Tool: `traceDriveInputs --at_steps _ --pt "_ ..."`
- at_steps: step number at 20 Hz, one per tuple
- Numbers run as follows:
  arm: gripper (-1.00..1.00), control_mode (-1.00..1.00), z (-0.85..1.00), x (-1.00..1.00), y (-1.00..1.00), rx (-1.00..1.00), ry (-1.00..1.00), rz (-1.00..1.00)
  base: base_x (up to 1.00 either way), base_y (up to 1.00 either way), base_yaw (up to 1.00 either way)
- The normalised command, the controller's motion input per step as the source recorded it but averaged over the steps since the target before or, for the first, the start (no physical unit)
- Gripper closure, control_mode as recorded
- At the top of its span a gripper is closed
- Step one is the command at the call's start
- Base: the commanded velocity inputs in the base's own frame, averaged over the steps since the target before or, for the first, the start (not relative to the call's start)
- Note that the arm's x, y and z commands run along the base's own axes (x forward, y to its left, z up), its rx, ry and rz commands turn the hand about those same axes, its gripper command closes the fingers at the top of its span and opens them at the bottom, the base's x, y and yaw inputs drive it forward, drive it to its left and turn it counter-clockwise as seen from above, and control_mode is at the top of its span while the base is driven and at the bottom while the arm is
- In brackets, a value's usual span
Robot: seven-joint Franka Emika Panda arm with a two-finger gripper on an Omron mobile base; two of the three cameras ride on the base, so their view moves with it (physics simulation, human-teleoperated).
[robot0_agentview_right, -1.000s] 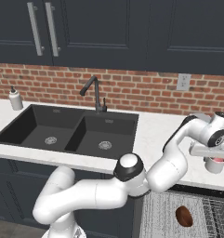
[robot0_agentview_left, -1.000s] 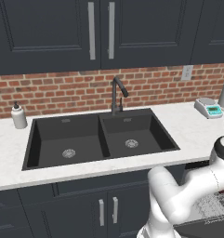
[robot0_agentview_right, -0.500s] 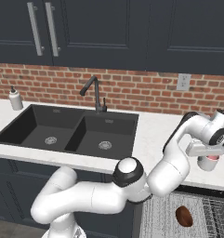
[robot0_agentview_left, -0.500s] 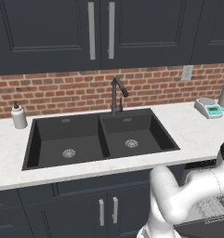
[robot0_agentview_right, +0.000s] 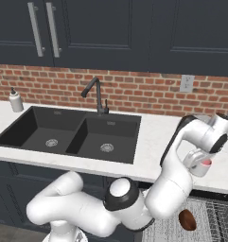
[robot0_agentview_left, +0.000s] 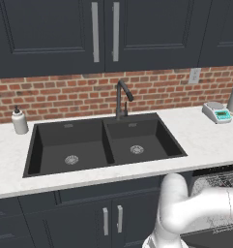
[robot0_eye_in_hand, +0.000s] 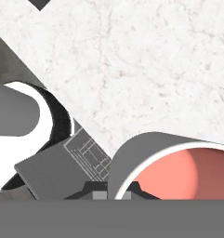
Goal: Pick up the cup and bowl from the counter, place them in the dishwasher, and close the dishwasher door.
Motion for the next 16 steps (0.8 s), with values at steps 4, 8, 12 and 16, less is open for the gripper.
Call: traceDriveInputs --at_steps 4,8,12,16 --pt "1.00 -1.00 0.00 -1.00 0.07 0.00 -0.01 0.16 0.00 0.00 0.00" --pt "1.00 -1.00 0.00 -1.00 0.01 0.00 -0.03 0.10 0.00 0.00 0.00" --pt "1.00 -1.00 0.00 -1.00 0.01 0.00 -0.08 0.08 0.00 0.00 0.00" --pt "1.00 -1.00 -0.26 -0.63 0.05 0.00 -0.02 0.01 0.00 0.00 0.00"
